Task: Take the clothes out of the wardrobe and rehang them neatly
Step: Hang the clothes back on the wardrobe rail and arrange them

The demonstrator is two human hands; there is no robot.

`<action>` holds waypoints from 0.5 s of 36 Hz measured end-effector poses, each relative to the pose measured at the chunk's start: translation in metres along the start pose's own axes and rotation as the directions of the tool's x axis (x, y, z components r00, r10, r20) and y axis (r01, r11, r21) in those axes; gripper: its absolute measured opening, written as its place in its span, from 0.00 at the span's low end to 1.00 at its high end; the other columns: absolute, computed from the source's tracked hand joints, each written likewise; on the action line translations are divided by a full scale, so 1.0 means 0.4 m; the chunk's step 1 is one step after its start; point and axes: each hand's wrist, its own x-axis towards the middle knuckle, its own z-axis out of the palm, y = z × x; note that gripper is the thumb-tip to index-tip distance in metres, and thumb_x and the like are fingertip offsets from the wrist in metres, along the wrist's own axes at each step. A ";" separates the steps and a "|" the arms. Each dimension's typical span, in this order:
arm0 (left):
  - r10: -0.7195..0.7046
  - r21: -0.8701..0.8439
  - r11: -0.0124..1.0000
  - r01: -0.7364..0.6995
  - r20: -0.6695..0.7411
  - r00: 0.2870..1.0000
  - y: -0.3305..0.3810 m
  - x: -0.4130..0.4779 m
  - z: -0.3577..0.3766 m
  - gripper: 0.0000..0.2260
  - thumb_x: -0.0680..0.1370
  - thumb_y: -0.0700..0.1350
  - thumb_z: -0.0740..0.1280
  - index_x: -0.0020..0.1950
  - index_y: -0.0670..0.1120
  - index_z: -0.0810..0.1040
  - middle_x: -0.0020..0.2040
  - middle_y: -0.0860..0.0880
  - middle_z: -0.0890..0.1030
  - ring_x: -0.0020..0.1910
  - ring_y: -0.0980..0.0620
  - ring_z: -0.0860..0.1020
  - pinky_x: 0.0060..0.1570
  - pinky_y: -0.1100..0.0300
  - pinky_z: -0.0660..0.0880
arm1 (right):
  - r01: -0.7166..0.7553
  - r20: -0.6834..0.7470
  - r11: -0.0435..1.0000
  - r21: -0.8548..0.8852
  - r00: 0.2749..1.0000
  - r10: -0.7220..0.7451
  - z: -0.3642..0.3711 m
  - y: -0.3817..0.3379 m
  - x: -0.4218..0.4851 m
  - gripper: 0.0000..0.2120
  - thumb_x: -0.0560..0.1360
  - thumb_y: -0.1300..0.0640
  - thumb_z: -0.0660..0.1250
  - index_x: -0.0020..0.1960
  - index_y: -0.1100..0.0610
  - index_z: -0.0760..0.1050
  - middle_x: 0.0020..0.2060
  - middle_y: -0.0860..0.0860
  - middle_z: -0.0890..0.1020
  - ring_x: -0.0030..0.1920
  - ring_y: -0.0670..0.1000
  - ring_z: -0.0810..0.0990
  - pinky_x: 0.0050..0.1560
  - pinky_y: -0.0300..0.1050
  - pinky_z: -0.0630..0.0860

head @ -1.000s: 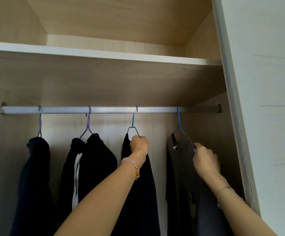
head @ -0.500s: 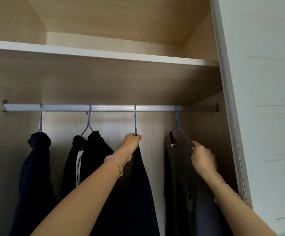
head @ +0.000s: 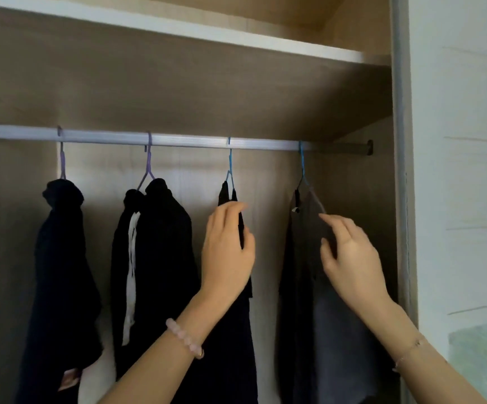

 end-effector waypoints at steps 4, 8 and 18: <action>0.053 -0.105 0.993 -0.048 0.038 0.998 0.061 -0.142 0.050 0.15 0.75 0.44 0.57 0.60 0.48 0.73 0.59 0.52 0.75 0.60 0.58 0.69 0.63 0.71 0.61 | 0.052 -0.113 0.997 0.060 0.993 -0.045 -0.085 -0.006 -0.096 0.15 0.76 0.57 0.60 0.61 0.54 0.75 0.56 0.49 0.79 0.56 0.44 0.74 0.57 0.22 0.62; 0.038 -0.286 0.957 0.053 0.301 0.953 0.137 -0.280 0.130 0.16 0.76 0.52 0.54 0.61 0.54 0.71 0.59 0.58 0.73 0.60 0.64 0.70 0.61 0.77 0.63 | 0.029 -0.251 1.000 -0.001 0.968 -0.028 -0.143 0.046 -0.179 0.16 0.75 0.58 0.59 0.61 0.59 0.76 0.56 0.55 0.79 0.57 0.49 0.73 0.62 0.24 0.59; -0.139 -0.511 0.562 0.651 0.718 0.682 0.285 -0.391 0.335 0.24 0.75 0.48 0.68 0.68 0.57 0.65 0.65 0.58 0.74 0.63 0.60 0.73 0.65 0.55 0.72 | -0.356 0.024 0.928 0.113 0.934 0.356 -0.122 0.201 -0.315 0.33 0.75 0.39 0.52 0.76 0.50 0.49 0.72 0.39 0.54 0.73 0.37 0.50 0.71 0.28 0.45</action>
